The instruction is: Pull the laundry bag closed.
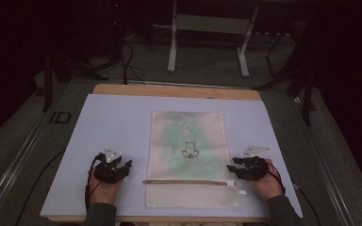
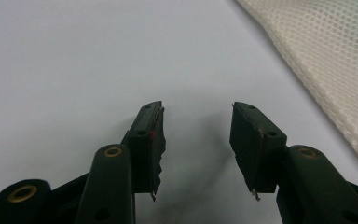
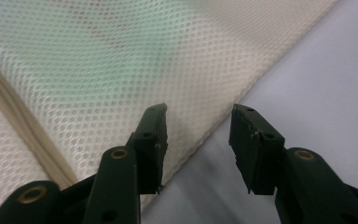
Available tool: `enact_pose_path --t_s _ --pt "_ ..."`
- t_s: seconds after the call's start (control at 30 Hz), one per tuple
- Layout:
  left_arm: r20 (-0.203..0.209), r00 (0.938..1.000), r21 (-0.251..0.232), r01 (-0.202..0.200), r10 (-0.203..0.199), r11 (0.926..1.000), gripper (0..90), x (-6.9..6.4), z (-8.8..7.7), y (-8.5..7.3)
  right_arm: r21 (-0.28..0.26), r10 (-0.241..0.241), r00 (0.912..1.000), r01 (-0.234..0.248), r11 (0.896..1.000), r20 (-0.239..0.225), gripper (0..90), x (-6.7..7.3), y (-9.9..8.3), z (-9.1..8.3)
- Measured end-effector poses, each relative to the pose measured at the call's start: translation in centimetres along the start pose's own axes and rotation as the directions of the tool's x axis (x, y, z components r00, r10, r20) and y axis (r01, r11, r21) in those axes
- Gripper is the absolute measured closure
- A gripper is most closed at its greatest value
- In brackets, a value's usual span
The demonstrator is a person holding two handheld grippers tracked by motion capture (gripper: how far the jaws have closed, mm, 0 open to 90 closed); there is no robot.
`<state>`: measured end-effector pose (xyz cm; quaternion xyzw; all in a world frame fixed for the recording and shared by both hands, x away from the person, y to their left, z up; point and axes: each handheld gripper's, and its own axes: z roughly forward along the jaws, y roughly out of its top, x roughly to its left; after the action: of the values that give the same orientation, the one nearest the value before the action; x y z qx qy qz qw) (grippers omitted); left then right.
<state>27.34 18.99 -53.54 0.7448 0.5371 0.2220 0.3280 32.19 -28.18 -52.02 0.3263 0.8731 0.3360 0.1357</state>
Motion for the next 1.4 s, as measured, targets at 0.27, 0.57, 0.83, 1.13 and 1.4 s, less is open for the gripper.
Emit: enact_pose_path --t_s 0.27,0.57,0.83,1.13,1.4 --pt "0.031 0.9993 -0.014 -0.020 0.021 0.9997 55.6 -0.2 -0.2 0.1 0.032 -0.017 0.9995 0.018 0.999 -0.028 57.7 0.5 0.2 0.0" --pt "0.076 0.9963 -0.020 -0.038 0.039 0.9991 55.9 -0.4 -0.3 0.2 0.076 -0.071 0.9962 0.075 0.994 -0.051 58.0 1.2 0.9 0.1" --pt "0.099 0.9936 -0.023 -0.052 0.054 0.9984 57.6 -0.6 -0.3 0.2 0.112 -0.136 0.9875 0.144 0.983 -0.080 63.8 2.3 2.1 -0.3" --pt "0.113 0.9918 -0.016 -0.058 0.059 0.9982 57.7 -0.6 -0.2 0.2 0.127 -0.196 0.9748 0.209 0.970 -0.105 65.0 3.1 3.9 -0.5" --pt "0.120 0.9907 -0.016 -0.063 0.064 0.9979 57.6 -0.6 -0.3 0.2 0.134 -0.255 0.9556 0.275 0.952 -0.148 65.6 4.4 5.4 0.0"
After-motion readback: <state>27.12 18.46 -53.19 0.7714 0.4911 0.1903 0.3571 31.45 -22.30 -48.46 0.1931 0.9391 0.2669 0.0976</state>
